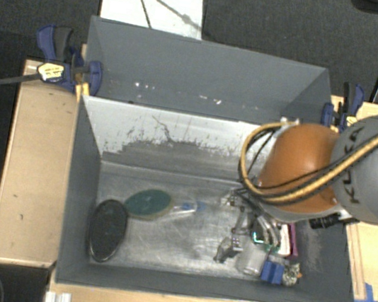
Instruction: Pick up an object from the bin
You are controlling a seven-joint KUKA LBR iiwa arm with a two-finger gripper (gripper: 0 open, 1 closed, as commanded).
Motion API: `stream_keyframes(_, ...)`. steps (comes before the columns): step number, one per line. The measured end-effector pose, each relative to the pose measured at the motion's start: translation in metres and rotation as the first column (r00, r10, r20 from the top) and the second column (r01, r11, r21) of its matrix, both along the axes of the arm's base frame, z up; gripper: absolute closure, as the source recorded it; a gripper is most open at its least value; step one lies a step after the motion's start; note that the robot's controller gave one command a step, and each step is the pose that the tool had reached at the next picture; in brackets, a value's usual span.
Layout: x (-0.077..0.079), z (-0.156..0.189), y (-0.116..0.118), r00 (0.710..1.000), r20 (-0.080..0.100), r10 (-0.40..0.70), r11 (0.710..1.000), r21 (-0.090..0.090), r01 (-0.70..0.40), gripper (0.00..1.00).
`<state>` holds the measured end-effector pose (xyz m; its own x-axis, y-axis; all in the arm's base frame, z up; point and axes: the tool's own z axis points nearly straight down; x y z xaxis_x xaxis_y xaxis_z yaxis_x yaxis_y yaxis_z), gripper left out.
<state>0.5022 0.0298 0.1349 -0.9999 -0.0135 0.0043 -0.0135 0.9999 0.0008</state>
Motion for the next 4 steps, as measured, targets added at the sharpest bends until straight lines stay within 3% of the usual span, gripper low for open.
stream_keyframes(1, 0.061, -0.033, 0.050, 0.991, 0.009, 0.134, 0.991, 0.001, -0.134, 0.00)
stream_keyframes(2, 0.061, -0.032, 0.048, 0.991, 0.010, 0.130, 0.991, 0.000, -0.130, 1.00)
stream_keyframes(3, 0.061, -0.032, 0.048, 0.992, 0.010, 0.129, 0.992, 0.000, -0.129, 0.00)
stream_keyframes(4, 0.015, 0.000, 0.099, 0.937, 0.007, 0.349, 0.937, 0.002, -0.349, 0.00)
